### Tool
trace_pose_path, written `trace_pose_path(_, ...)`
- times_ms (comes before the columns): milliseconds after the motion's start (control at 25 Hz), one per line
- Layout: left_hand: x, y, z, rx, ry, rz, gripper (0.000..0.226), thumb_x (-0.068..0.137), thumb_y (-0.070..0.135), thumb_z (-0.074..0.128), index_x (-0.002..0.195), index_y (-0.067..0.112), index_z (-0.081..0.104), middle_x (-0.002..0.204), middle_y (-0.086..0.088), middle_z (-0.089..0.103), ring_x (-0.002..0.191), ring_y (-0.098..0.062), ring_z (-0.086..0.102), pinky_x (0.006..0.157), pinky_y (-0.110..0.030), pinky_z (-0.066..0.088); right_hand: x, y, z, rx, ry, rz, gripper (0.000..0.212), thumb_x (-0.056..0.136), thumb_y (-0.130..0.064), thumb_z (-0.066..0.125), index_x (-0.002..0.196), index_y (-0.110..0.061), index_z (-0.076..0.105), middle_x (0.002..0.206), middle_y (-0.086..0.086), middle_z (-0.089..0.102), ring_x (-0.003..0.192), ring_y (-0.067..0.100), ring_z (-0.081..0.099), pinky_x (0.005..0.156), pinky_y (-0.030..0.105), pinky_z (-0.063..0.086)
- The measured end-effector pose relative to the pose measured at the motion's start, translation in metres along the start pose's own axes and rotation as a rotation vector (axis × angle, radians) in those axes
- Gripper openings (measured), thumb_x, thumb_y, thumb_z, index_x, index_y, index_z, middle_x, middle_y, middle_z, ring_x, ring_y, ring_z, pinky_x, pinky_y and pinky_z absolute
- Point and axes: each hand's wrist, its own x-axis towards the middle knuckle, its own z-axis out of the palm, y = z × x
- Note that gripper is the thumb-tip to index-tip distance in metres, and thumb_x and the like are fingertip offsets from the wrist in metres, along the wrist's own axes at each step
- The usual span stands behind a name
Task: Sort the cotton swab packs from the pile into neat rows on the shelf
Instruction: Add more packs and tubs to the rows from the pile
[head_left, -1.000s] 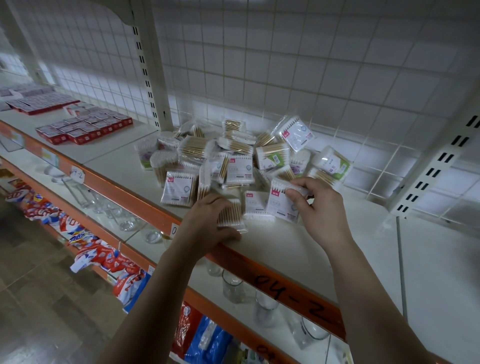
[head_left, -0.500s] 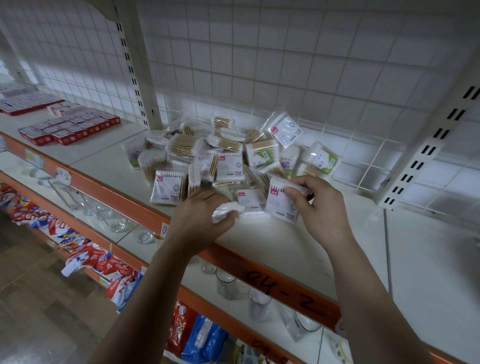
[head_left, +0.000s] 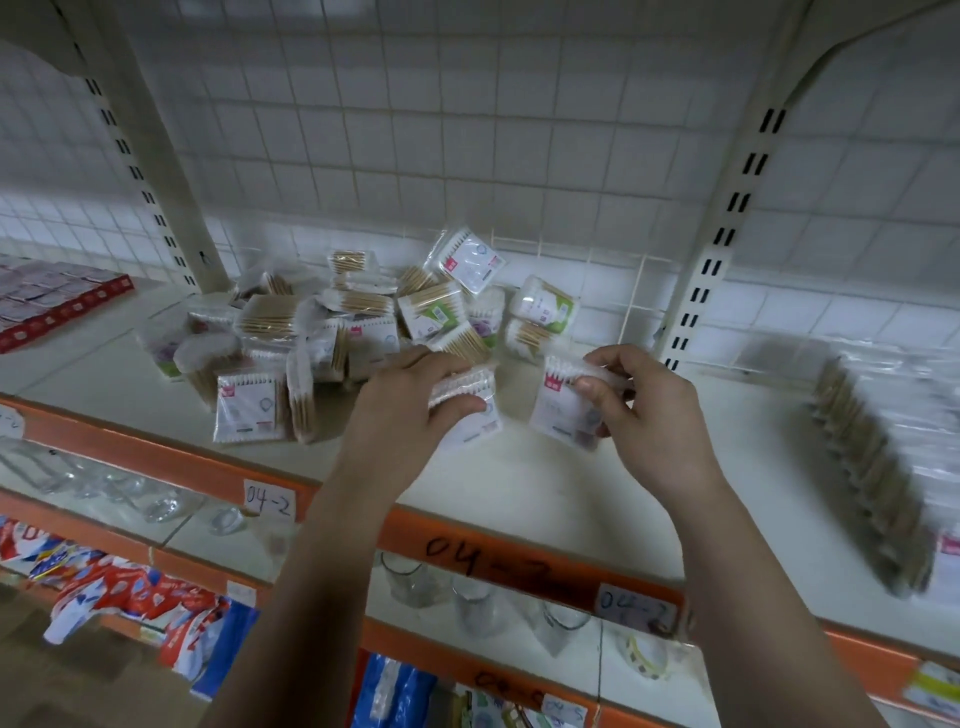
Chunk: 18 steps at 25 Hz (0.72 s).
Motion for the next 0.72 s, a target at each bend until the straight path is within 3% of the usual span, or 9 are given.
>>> trace_pose_path(120, 0.002, 0.032, 0.026, -0.080, -0.022, 0.040, 0.036, 0.081, 0.043, 0.068, 0.105, 0.016, 0.068, 0.099, 0.003, 0.066, 0.088, -0.014, 0.061, 0.076, -0.026, 0.045, -0.014, 0.011, -0.037, -0.138, 0.067, 0.028, 0.017, 0.090, -0.027, 0.060, 0.106, -0.021, 0.062, 0.088, -0.003, 0.064, 0.073, 0.018, 0.058, 0.061, 0.012, 0.040)
trace_pose_path(280, -0.001, 0.084, 0.053, -0.094, -0.065, 0.128, 0.042, 0.081, 0.053, 0.057, 0.105, 0.019, 0.067, 0.099, 0.008, 0.064, 0.086, -0.009, 0.058, 0.075, -0.024, 0.045, -0.041, 0.027, -0.092, -0.154, 0.152, 0.130, 0.018, 0.089, -0.031, 0.060, 0.102, -0.018, 0.061, 0.080, -0.002, 0.066, 0.071, 0.018, 0.063, 0.058, 0.020, 0.043)
trace_pose_path(440, -0.008, 0.148, 0.077, -0.157, -0.056, 0.154, 0.029, 0.083, 0.043, 0.066, 0.102, 0.020, 0.068, 0.093, 0.011, 0.062, 0.080, -0.003, 0.054, 0.069, -0.005, 0.034, -0.075, 0.039, -0.153, -0.201, 0.206, 0.108, 0.029, 0.084, -0.033, 0.067, 0.108, -0.016, 0.063, 0.087, 0.001, 0.067, 0.074, 0.020, 0.063, 0.065, 0.027, 0.045)
trace_pose_path(560, -0.020, 0.204, 0.093, -0.236, -0.028, 0.170, 0.026, 0.083, 0.041, 0.064, 0.099, 0.022, 0.068, 0.092, 0.013, 0.062, 0.082, -0.002, 0.055, 0.070, -0.006, 0.035, -0.103, 0.050, -0.211, -0.223, 0.193, 0.072, 0.031, 0.082, -0.032, 0.070, 0.109, -0.018, 0.065, 0.097, 0.001, 0.066, 0.077, 0.017, 0.064, 0.071, 0.028, 0.048)
trace_pose_path(720, -0.044, 0.282, 0.119, -0.317, -0.018, 0.183, 0.017, 0.084, 0.031, 0.069, 0.098, 0.021, 0.068, 0.094, 0.011, 0.063, 0.085, -0.002, 0.056, 0.073, -0.013, 0.040, -0.144, 0.064, -0.291, -0.332, 0.257, 0.013, 0.024, 0.082, -0.037, 0.063, 0.096, -0.018, 0.065, 0.086, -0.002, 0.064, 0.077, 0.015, 0.058, 0.066, 0.025, 0.041)
